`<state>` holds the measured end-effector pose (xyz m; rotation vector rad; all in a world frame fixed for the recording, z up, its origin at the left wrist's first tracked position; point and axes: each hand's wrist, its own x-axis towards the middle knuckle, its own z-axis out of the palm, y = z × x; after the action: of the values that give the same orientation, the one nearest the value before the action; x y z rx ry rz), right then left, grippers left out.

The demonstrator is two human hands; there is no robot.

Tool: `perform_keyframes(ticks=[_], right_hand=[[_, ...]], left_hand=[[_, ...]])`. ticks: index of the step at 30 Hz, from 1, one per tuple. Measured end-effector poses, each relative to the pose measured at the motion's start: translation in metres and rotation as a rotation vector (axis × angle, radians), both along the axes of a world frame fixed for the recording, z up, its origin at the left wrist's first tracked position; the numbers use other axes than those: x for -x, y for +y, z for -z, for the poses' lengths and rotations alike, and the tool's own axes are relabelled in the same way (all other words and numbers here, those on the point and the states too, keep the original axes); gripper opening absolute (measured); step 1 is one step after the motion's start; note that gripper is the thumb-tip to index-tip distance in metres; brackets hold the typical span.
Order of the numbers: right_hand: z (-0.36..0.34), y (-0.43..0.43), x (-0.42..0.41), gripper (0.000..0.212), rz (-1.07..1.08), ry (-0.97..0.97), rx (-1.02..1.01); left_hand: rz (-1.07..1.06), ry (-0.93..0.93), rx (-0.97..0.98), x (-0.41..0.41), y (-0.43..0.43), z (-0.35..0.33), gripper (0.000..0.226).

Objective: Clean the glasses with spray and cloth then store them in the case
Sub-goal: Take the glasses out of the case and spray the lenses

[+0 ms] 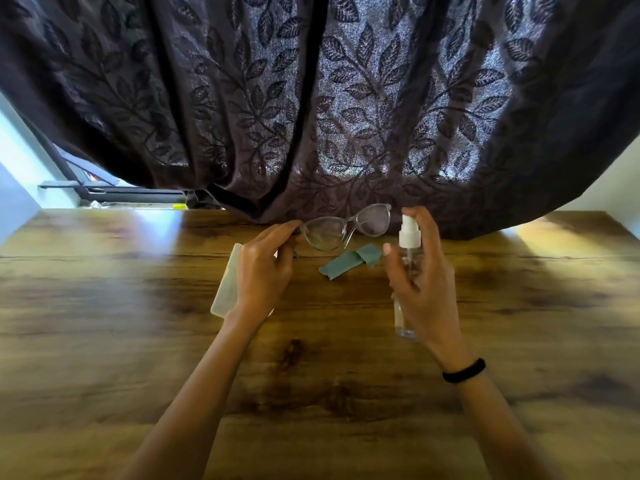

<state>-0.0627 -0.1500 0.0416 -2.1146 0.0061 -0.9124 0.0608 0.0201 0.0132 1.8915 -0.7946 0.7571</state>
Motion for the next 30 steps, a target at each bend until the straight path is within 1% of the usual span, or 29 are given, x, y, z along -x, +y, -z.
perform_keyframes(ticks=[2, 3, 6, 8, 10, 13, 15, 21, 25, 28, 30], right_hand=[[0.002, -0.002, 0.000, 0.042, 0.017, -0.029, -0.020], [0.003, -0.002, 0.000, 0.044, 0.029, -0.050, -0.049], [0.013, -0.006, -0.001, 0.062, 0.043, -0.079, -0.164], [0.026, -0.013, -0.005, 0.066, 0.046, -0.043, -0.191], [0.040, -0.020, -0.009, 0.063, 0.046, 0.007, -0.203], [0.059, -0.025, -0.009, 0.047, 0.015, 0.102, -0.238], [0.067, -0.025, -0.009, 0.043, 0.045, 0.146, -0.255], [0.066, -0.025, -0.006, 0.049, 0.070, 0.152, -0.330], [0.047, -0.027, 0.000, 0.052, -0.028, 0.086, -0.449], [0.021, -0.040, -0.010, 0.036, 0.018, 0.033, -0.405], [0.005, -0.053, -0.022, 0.024, 0.040, 0.090, -0.314]], left_hand=[[-0.002, 0.012, 0.000, 0.000, 0.000, 0.001, 0.023], [-0.002, 0.015, 0.001, 0.000, 0.000, 0.001, 0.023], [-0.008, 0.014, 0.005, 0.000, 0.000, 0.000, 0.022], [-0.012, 0.016, 0.012, 0.001, 0.001, -0.001, 0.021], [-0.012, 0.023, 0.027, 0.001, 0.001, -0.001, 0.021], [-0.008, 0.030, 0.046, 0.001, 0.001, -0.001, 0.021], [-0.002, 0.027, 0.052, 0.001, 0.001, 0.000, 0.021], [0.009, 0.050, 0.074, 0.000, 0.002, -0.002, 0.023], [0.068, 0.091, 0.134, 0.003, 0.004, -0.008, 0.022], [0.139, 0.121, 0.213, 0.009, 0.003, -0.016, 0.021], [0.146, 0.127, 0.248, 0.013, 0.002, -0.021, 0.026]])
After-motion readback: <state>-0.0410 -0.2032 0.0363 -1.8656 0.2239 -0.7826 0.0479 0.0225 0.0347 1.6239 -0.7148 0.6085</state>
